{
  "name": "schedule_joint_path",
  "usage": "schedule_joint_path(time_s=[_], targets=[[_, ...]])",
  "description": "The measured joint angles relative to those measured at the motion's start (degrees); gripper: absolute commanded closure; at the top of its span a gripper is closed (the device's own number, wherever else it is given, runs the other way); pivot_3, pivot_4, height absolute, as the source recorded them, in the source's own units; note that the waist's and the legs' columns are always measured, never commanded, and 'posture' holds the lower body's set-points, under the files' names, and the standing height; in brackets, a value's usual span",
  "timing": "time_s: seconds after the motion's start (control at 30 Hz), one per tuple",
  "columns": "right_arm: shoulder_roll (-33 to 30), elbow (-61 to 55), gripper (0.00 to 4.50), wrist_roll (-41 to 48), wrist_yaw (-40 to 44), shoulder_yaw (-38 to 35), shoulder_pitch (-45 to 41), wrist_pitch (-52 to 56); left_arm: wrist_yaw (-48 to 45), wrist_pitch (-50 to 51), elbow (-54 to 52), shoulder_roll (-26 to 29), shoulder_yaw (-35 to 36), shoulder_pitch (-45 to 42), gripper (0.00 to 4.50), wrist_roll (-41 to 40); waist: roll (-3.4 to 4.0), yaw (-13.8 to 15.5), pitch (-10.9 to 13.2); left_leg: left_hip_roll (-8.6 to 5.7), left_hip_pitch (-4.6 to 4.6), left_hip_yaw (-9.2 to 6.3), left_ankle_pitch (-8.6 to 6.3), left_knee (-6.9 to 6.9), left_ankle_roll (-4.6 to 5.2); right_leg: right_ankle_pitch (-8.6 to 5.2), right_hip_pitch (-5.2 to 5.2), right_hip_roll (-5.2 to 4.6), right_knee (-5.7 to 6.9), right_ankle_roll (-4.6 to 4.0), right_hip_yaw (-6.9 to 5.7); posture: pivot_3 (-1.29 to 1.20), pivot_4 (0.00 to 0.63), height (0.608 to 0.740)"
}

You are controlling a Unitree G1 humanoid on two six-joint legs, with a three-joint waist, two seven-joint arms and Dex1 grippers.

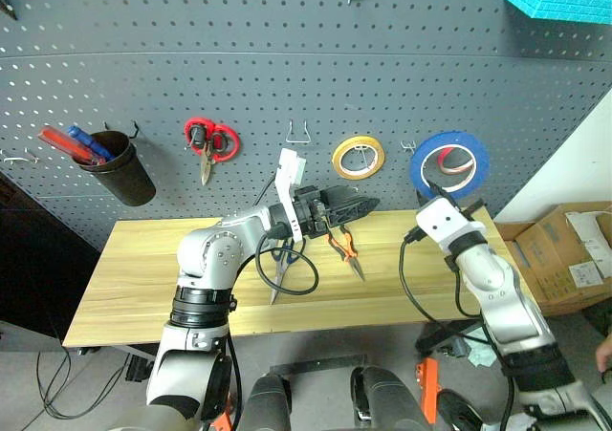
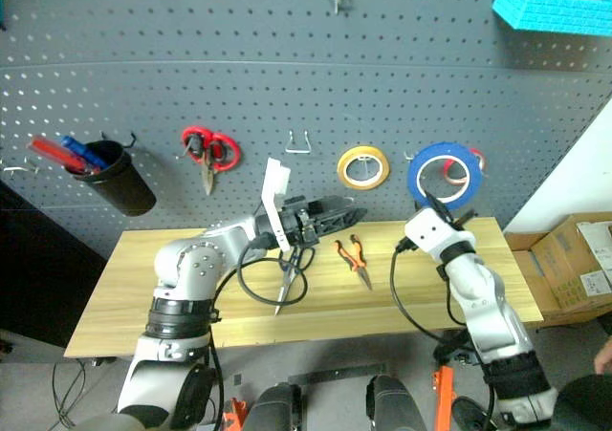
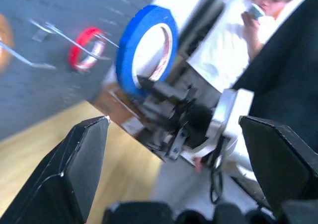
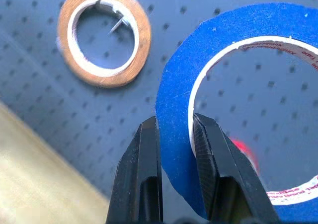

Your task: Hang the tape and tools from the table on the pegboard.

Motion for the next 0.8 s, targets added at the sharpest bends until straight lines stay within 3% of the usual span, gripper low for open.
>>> schedule_joint_path(time_s=[0.17,0.43,0.8], targets=[[1.3,8.5,3.97,9.2,7.6,-0.6,-2.6,-6.0,1.3,-1.7,0.5,-0.4,0.0,0.2,0.0,0.5,0.05,0.1,-0.6,0.05,0.01,0.0,-0.01,-0.18,0.01,0.19,-0.05,0.1,0.0,0.31,0.07,0.01,0.036,0.74],[4.4,11.1,3.97,21.5,18.3,-2.3,-4.2,1.5,3.3,-1.7,-1.9,-0.1,0.3,3.2,0.0,0.3,0.19,0.5,-1.1,0.07,0.11,-0.01,0.01,0.08,0.03,0.21,-0.02,0.13,0.35,0.22,0.12,0.04,0.038,0.74],[4.5,11.0,0.23,23.1,17.9,-3.5,-4.7,5.4,4.2,-1.7,-2.9,0.4,0.5,3.9,0.0,0.1,0.18,0.7,-1.3,0.03,0.8,0.13,0.05,0.13,0.09,0.04,0.31,0.18,0.87,-0.12,0.41,0.04,0.042,0.74]])
